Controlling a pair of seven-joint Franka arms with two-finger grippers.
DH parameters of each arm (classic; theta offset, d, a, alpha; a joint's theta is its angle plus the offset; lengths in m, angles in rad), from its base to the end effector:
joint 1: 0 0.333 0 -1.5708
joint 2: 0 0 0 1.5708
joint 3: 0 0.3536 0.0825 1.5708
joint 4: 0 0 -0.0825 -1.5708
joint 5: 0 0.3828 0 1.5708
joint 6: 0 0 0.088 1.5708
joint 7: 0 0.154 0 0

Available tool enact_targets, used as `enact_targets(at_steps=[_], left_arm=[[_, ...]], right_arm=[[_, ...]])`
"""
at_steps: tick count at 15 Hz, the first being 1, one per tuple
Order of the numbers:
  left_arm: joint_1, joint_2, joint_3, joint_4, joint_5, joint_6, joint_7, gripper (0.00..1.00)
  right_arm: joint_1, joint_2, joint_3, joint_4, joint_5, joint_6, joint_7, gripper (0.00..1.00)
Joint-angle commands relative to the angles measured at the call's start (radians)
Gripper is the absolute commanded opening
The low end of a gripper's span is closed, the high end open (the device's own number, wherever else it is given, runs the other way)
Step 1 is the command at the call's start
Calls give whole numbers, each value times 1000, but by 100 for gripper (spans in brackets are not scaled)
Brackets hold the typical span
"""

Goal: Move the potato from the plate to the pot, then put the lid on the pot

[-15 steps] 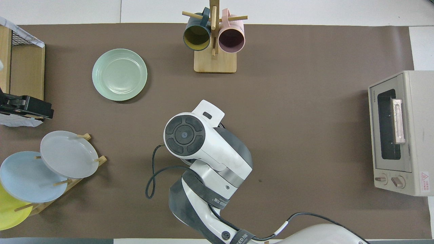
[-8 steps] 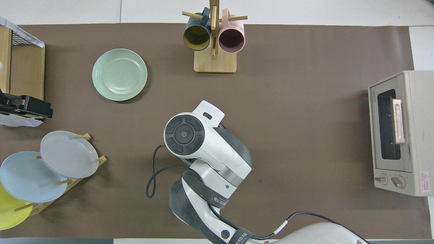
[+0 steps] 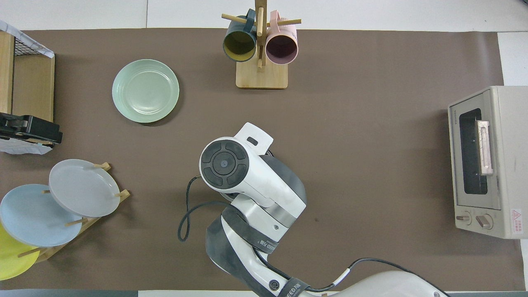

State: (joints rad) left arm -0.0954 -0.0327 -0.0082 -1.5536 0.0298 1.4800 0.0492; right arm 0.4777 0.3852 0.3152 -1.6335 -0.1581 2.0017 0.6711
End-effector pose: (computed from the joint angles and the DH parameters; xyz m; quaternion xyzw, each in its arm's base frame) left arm 0.5284 -0.0502 0.6332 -0.9968 0.0753 0.0200 0.0156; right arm 0.5004 0.4537 0.3933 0.9965 0.0828 0.0104 0.0088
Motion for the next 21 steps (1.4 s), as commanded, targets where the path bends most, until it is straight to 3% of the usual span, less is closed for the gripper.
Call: enact_targets(at_steps=[1, 7, 8, 9, 14, 16, 21], left_arm=[[2, -19, 5, -14, 13, 5, 6, 100], [2, -19, 2, -13, 12, 20, 1, 100], [3, -19, 1, -13, 10, 22, -2, 100], [3, -18, 1, -13, 4, 23, -2, 100], [16, -18, 4, -13, -19, 26, 6, 100], [14, -19, 4, -14, -19, 26, 1, 100], [16, -18, 5, -14, -18, 25, 1, 100]], right_arm=[[-4, 0, 7, 1, -21, -11, 22, 0], [-5, 0, 7, -9, -21, 9, 24, 0], [-7, 0, 7, -9, -21, 9, 24, 46], [-11, 0, 7, -8, -21, 12, 22, 99], [-40, -9, 1, 15, -44, 12, 13, 100], [-68, -18, 2, 68, -43, -15, 9, 100], [-224, -176, 4, 103, -15, -222, -70, 100]])
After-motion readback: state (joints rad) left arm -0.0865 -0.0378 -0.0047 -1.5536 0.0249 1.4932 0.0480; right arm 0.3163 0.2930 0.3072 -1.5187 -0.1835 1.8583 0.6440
